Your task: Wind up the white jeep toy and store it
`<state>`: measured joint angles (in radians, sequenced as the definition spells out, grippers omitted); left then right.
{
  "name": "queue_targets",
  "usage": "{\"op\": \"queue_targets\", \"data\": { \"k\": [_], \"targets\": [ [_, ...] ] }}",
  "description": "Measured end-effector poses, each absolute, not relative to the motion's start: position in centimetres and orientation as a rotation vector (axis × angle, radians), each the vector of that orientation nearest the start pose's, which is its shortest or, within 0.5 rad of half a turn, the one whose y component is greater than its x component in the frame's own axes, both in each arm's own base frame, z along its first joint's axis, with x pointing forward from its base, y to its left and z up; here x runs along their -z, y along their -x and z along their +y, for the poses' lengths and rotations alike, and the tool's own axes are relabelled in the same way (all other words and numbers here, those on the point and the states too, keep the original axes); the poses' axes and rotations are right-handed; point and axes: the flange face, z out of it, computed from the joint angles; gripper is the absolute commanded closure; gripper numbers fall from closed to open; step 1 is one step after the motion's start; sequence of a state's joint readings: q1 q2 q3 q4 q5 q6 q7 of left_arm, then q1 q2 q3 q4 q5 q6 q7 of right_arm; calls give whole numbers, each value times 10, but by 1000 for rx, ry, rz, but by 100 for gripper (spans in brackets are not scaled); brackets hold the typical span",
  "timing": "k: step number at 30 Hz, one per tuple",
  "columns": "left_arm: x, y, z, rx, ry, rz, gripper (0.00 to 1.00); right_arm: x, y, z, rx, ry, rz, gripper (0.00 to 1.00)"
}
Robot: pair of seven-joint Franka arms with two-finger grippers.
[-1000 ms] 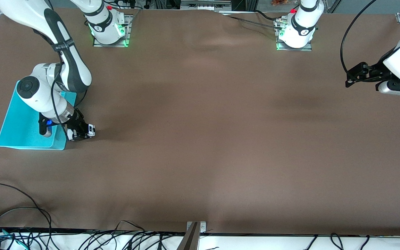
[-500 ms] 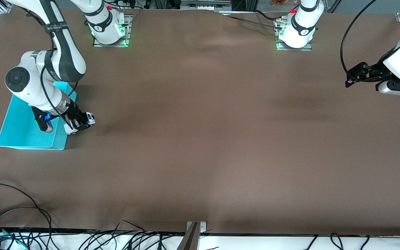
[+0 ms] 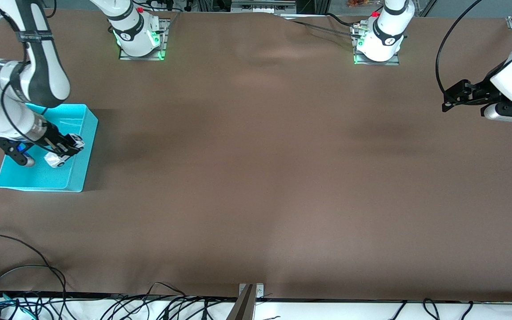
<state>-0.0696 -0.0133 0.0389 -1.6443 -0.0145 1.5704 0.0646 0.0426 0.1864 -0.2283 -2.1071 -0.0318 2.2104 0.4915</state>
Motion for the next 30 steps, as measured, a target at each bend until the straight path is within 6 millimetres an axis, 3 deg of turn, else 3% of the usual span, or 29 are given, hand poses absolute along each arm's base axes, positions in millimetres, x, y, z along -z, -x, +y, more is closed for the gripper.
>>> {"op": "queue_targets", "data": {
  "k": [9,15,22,30],
  "targets": [
    [-597,-548,-19,-95,3153,151,0,-325,-535,-163,-184,3139,747,100],
    [-597,-548,-19,-95,3153,151,0,-298,-518,-189,-305,3190,500,100],
    [-597,-548,-19,-95,3153,151,0,-265,-506,-202,-442,3220,274,100],
    [-597,-548,-19,-95,3153,151,0,-245,-506,-205,-480,3257,207,100]
  ]
}}
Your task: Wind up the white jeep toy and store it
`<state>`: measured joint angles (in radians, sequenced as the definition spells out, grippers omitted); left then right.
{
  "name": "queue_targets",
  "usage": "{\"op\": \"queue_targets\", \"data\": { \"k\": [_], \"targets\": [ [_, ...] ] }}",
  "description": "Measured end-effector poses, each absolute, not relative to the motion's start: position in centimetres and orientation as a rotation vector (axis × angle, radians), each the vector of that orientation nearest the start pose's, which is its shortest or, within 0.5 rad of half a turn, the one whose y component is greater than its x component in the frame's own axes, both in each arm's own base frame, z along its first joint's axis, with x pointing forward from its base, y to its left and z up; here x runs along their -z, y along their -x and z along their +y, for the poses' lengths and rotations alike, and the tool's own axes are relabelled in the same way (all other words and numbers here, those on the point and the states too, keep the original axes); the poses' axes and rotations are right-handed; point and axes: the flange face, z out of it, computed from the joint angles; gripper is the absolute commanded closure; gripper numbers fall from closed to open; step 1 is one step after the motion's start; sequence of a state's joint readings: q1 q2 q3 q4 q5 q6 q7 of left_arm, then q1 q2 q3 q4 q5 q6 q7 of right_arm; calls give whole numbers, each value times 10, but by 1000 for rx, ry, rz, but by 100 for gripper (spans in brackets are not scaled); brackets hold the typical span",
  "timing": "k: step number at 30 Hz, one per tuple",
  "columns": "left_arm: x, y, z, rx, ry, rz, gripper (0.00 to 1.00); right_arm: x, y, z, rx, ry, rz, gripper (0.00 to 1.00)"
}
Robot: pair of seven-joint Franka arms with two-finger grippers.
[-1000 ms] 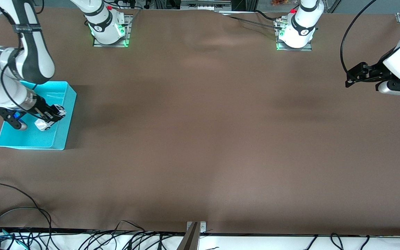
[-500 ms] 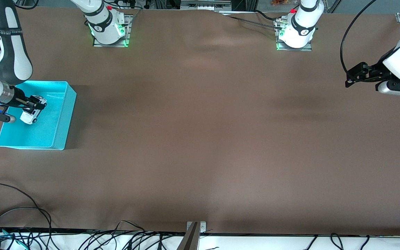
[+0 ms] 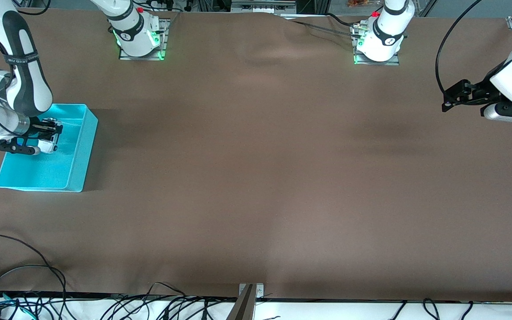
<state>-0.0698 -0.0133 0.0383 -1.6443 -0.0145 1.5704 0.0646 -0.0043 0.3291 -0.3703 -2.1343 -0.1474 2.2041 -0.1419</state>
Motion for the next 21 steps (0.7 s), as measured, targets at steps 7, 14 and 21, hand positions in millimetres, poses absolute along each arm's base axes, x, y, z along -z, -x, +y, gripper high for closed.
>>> {"op": "queue_targets", "data": {
  "k": [7,14,21],
  "targets": [
    [-597,-548,-19,-95,3153,151,0,-227,-506,-215,-447,3277,207,100],
    [-597,-548,-19,-95,3153,151,0,-208,-505,-217,-457,3284,201,88],
    [-597,-548,-19,-95,3153,151,0,-201,-505,-217,-466,3286,195,5]
  ]
}}
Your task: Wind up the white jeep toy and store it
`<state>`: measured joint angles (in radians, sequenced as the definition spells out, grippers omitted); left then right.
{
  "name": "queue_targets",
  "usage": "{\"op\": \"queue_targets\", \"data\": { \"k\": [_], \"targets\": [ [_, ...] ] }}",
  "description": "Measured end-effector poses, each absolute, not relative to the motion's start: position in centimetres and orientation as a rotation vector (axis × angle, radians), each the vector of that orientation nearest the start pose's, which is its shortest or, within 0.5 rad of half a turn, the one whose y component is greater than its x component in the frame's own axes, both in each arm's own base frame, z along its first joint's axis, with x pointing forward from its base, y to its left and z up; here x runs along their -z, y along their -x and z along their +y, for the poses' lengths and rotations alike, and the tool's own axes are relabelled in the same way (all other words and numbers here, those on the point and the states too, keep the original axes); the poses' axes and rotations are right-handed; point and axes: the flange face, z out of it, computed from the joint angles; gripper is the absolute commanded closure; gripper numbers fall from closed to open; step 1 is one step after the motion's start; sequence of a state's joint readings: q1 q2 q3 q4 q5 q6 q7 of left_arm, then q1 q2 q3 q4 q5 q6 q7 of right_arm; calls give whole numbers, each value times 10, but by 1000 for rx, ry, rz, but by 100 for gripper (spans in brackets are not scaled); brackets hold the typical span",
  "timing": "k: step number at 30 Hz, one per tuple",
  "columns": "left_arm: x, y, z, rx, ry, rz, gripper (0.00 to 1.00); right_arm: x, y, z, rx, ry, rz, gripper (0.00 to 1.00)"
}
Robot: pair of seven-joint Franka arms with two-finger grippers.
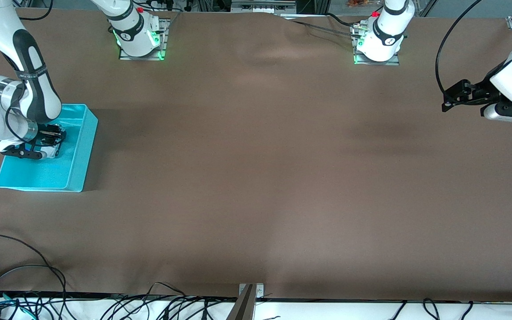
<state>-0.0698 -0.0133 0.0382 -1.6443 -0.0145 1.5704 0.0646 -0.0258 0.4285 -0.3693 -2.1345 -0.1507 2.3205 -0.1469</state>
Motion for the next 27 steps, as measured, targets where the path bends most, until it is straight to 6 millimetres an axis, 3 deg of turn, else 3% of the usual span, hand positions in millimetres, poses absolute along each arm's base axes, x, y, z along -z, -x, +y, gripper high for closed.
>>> {"op": "queue_targets", "data": {
  "k": [3,16,27],
  "targets": [
    [-597,-548,-19,-95,3153,151,0,-201,-505,-217,-466,3286,194,0],
    [-597,-548,-19,-95,3153,151,0,-211,-505,-216,-468,3279,201,0],
    [-597,-548,-19,-95,3153,151,0,-268,-501,-214,-472,3243,239,0]
  ]
}}
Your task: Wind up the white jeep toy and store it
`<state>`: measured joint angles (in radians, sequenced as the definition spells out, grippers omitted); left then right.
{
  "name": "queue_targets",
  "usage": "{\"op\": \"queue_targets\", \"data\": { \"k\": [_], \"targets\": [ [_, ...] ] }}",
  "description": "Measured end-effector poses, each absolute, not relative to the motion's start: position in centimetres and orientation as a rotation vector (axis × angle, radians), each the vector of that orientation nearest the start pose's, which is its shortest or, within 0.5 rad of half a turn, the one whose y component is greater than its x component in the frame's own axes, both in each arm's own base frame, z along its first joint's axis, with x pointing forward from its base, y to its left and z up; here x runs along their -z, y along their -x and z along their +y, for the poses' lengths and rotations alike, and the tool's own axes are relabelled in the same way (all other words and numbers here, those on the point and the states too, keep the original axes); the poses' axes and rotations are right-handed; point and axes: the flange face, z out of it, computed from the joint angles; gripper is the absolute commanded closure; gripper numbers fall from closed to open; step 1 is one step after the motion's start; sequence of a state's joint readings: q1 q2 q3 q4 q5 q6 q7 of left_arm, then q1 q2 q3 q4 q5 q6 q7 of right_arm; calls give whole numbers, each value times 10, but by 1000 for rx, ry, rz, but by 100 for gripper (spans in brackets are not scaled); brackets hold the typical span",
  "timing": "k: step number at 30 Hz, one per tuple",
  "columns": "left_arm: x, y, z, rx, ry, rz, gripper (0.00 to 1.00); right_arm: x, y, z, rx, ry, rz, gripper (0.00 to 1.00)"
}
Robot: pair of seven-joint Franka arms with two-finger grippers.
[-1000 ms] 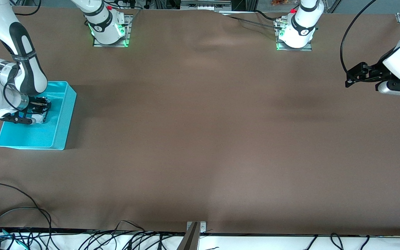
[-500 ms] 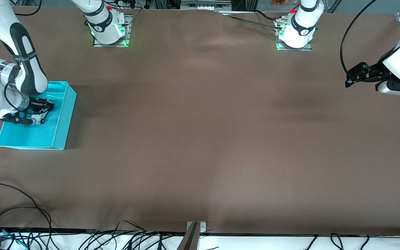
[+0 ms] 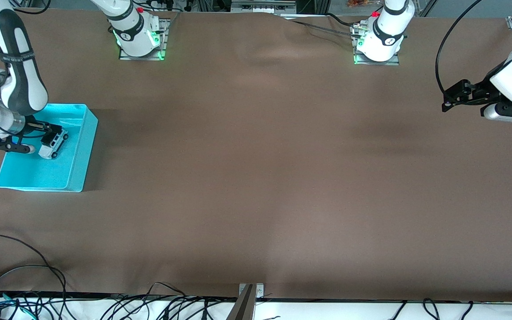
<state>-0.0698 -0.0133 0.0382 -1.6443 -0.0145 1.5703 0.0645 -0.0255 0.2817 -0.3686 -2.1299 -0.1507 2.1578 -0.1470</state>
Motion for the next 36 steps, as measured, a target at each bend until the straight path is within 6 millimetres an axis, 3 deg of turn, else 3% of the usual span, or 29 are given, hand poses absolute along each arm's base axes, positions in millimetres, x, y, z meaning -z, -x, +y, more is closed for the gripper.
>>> {"op": "queue_targets", "data": {
  "k": [22,36],
  "targets": [
    [-597,-548,-19,-95,3153,151,0,-430,-485,-193,-146,3221,304,0],
    [-597,-548,-19,-95,3153,151,0,-535,-481,-142,-175,3093,325,0]
  ]
}}
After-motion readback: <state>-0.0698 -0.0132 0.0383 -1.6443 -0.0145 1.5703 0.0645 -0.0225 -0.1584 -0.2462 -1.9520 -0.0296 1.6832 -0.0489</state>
